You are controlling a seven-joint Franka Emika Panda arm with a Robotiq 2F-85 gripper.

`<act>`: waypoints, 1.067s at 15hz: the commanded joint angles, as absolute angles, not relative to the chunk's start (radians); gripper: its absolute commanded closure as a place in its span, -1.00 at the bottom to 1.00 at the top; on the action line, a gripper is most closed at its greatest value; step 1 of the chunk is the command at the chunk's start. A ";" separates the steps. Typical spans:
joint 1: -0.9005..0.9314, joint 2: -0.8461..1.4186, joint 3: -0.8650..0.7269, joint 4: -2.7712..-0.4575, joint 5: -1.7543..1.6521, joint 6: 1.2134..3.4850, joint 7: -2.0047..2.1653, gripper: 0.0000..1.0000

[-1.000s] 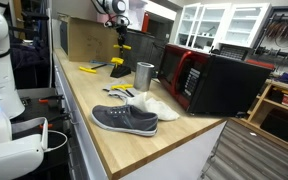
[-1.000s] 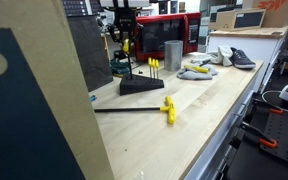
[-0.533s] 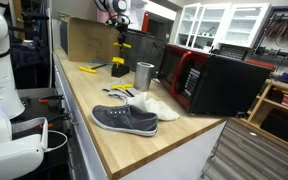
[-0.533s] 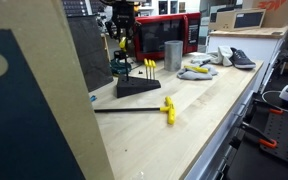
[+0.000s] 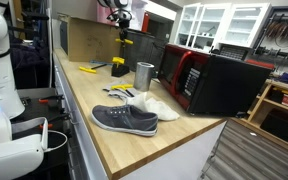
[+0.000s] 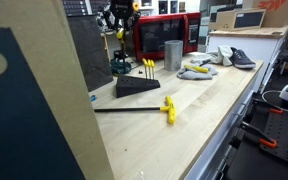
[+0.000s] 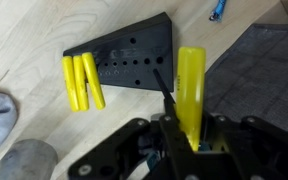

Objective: Put the objects together on the counter

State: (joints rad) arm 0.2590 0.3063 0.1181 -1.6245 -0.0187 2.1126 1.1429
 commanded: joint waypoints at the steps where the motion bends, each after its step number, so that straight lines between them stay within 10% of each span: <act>1: 0.281 0.258 0.096 -1.605 -0.100 2.043 1.185 0.91; 16: 0.295 0.228 0.127 -1.690 -0.441 1.677 1.295 0.91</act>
